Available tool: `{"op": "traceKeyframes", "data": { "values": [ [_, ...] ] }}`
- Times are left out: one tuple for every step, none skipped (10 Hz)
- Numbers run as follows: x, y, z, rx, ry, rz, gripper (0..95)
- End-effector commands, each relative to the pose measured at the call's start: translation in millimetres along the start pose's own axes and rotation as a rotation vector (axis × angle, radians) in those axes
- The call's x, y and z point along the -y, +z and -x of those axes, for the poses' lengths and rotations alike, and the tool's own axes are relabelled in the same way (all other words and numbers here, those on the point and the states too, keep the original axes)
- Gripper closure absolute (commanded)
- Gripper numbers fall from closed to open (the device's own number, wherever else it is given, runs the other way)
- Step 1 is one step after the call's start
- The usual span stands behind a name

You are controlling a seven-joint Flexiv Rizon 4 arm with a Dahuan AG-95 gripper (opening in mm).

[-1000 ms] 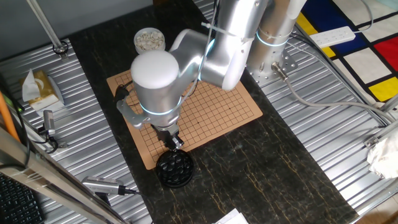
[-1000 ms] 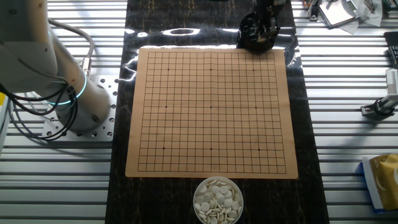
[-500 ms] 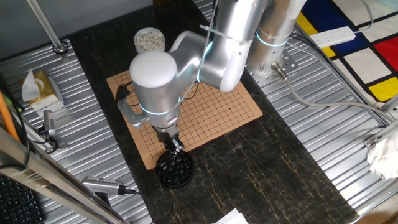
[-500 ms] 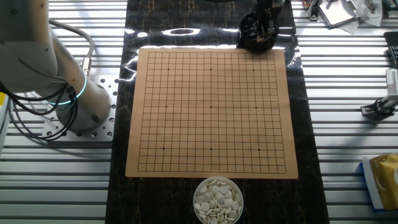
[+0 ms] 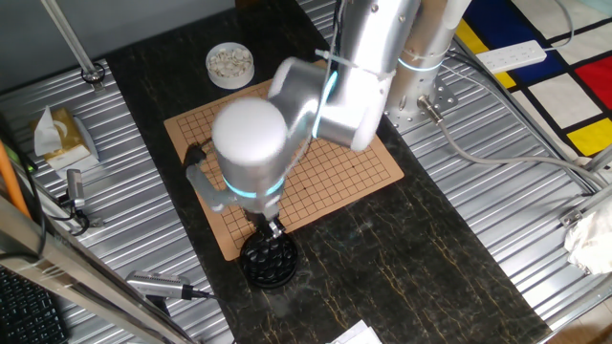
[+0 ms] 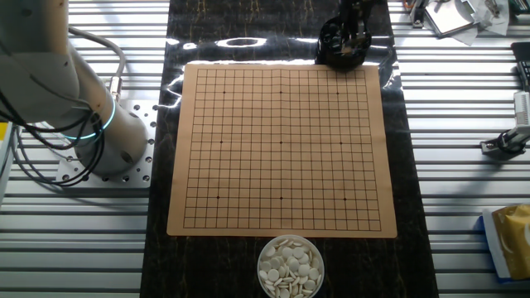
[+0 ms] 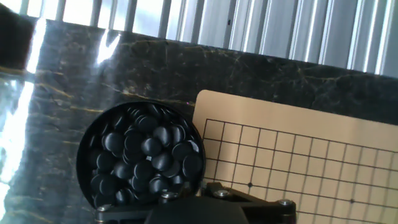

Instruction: Play the first move as black on the 3-4 point in the upper right corner of the Go board

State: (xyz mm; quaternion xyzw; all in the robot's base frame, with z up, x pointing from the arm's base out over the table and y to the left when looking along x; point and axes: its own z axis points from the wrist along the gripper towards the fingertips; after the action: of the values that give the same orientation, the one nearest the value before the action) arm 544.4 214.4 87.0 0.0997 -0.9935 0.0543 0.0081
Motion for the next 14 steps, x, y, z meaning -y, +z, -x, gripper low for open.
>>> {"op": "traceKeyframes", "data": {
  "values": [
    [1.2, -0.5, -1.6, -0.028, -0.013, -0.030, 95.0],
    [1.2, -0.5, -1.6, -0.032, -0.016, -0.023, 95.0],
    [1.2, -0.5, -1.6, -0.036, -0.024, -0.020, 95.0],
    [1.2, -0.5, -1.6, -0.051, -0.049, -0.003, 95.0],
    [1.2, -0.5, -1.6, -0.079, -0.071, 0.002, 95.0],
    [1.2, -0.5, -1.6, -0.119, -0.073, -0.002, 95.0],
    [1.2, -0.5, -1.6, -0.141, -0.075, -0.007, 95.0],
    [1.2, -0.5, -1.6, -0.137, -0.071, -0.008, 95.0],
    [1.2, -0.5, -1.6, -0.121, -0.069, -0.010, 76.0],
    [1.2, -0.5, -1.6, -0.122, -0.073, -0.009, 76.0],
    [1.2, -0.5, -1.6, -0.126, -0.079, -0.008, 76.0],
    [1.2, -0.5, -1.6, -0.131, -0.084, -0.005, 76.0],
    [1.2, -0.5, -1.6, -0.129, -0.089, 0.006, 76.0],
    [1.2, -0.5, -1.6, -0.123, -0.082, 0.026, 57.0]
  ]
}}
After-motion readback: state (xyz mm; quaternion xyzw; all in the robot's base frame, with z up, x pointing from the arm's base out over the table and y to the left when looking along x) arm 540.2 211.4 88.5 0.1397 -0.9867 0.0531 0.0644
